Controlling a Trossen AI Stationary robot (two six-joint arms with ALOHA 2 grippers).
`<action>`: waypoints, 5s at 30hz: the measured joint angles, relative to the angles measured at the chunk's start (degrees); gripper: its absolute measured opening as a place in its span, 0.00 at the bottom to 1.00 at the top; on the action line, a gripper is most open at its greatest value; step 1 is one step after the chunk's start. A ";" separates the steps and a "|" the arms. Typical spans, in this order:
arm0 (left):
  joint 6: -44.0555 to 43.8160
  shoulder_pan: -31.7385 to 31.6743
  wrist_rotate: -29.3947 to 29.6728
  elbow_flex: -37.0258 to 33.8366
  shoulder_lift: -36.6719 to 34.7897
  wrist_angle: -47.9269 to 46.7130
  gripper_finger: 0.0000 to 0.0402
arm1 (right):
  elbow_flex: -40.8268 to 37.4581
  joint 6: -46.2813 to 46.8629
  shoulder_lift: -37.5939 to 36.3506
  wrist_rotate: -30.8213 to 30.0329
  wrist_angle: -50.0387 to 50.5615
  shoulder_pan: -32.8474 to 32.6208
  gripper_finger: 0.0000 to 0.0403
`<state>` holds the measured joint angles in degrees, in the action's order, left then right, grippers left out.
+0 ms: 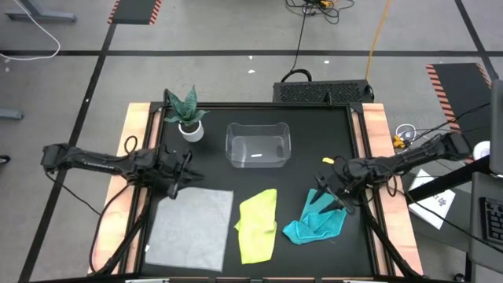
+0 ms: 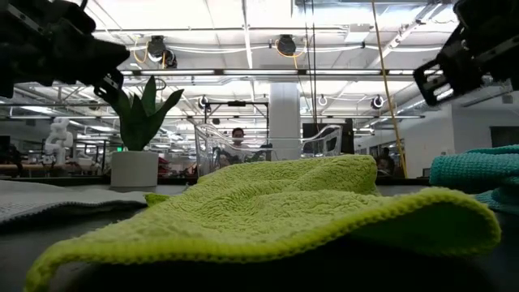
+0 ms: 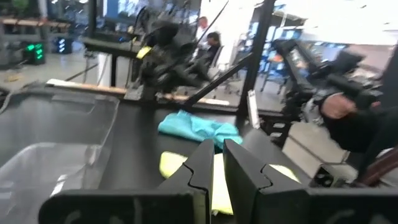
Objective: Fold microfiber towels
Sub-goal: Fold the blue towel
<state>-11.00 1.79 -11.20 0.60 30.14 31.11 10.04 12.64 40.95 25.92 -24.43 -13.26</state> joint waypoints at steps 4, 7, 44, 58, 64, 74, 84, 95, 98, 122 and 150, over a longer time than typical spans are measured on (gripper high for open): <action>-0.28 2.13 2.63 0.00 3.25 1.48 0.09 | 2.80 0.21 2.96 -7.77 2.36 -6.77 0.50; -0.31 3.85 2.74 0.00 5.88 4.89 0.09 | 6.46 3.28 6.71 -12.74 7.79 -11.32 0.50; 1.38 6.02 7.37 0.02 11.16 12.87 0.09 | 24.01 26.13 38.84 -36.34 25.07 -29.62 0.50; 1.75 6.02 7.34 0.01 11.16 12.86 0.09 | 29.02 23.26 38.80 -38.07 28.18 -31.45 0.50; 1.79 6.02 7.30 0.02 11.16 12.72 0.09 | 32.03 22.42 42.26 -45.88 33.99 -33.09 0.49; 1.77 6.02 7.26 0.02 11.16 12.46 0.09 | 48.85 23.80 53.74 -46.69 51.86 -35.37 0.47; 1.65 6.45 6.23 0.02 11.16 12.44 0.09 | 50.95 31.45 55.94 -52.52 60.60 -35.88 0.46; 1.84 8.22 6.21 0.02 11.16 12.41 0.09 | 50.95 29.79 55.80 -52.81 61.09 -34.70 0.39; 1.84 8.53 6.19 0.02 11.16 12.41 0.09 | 50.95 29.23 55.80 -52.74 60.89 -34.70 0.27; 1.79 8.91 6.80 0.02 11.18 12.44 0.09 | 50.95 8.80 35.49 -56.11 60.67 -28.79 0.00; 7.94 8.91 -2.70 33.36 62.44 12.63 0.67 | 56.76 -1.38 28.81 -52.64 63.48 -20.47 0.00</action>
<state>-3.06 10.70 -13.90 33.96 92.57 43.75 66.81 11.27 69.76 -26.72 39.05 -33.73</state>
